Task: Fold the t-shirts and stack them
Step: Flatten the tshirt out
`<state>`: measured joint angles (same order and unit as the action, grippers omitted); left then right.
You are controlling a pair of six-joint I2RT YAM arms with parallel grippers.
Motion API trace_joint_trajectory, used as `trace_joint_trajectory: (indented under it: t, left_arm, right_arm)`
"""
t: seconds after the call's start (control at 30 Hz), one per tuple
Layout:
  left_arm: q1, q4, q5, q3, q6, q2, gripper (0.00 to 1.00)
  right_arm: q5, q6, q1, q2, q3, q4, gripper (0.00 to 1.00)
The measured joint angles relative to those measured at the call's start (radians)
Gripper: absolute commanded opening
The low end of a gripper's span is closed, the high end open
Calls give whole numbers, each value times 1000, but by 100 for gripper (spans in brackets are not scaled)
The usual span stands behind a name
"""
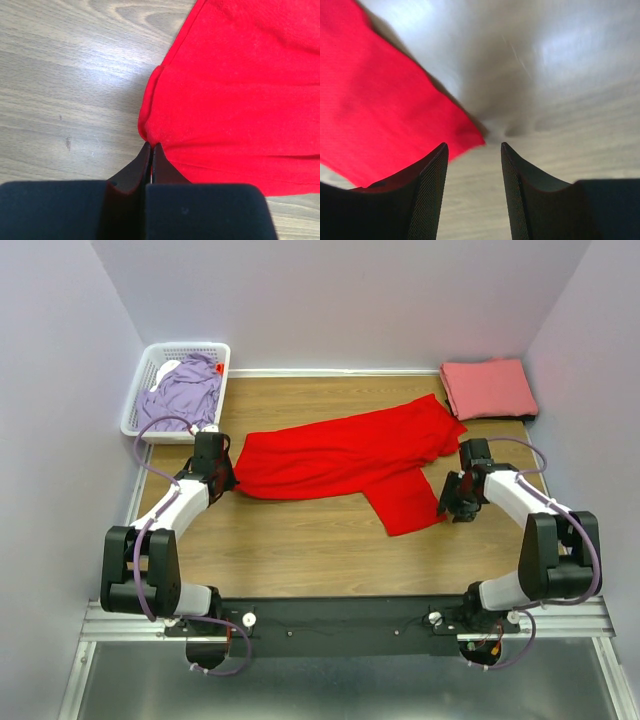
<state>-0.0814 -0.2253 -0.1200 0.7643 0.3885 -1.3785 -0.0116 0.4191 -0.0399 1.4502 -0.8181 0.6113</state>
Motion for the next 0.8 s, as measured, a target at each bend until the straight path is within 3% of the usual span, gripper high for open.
trace_joint_trajectory:
  t: [0.8]
  left_arm:
    - [0,0,0,0,0,0,0]
  right_arm:
    - [-125,63,-109,25,1,34,54]
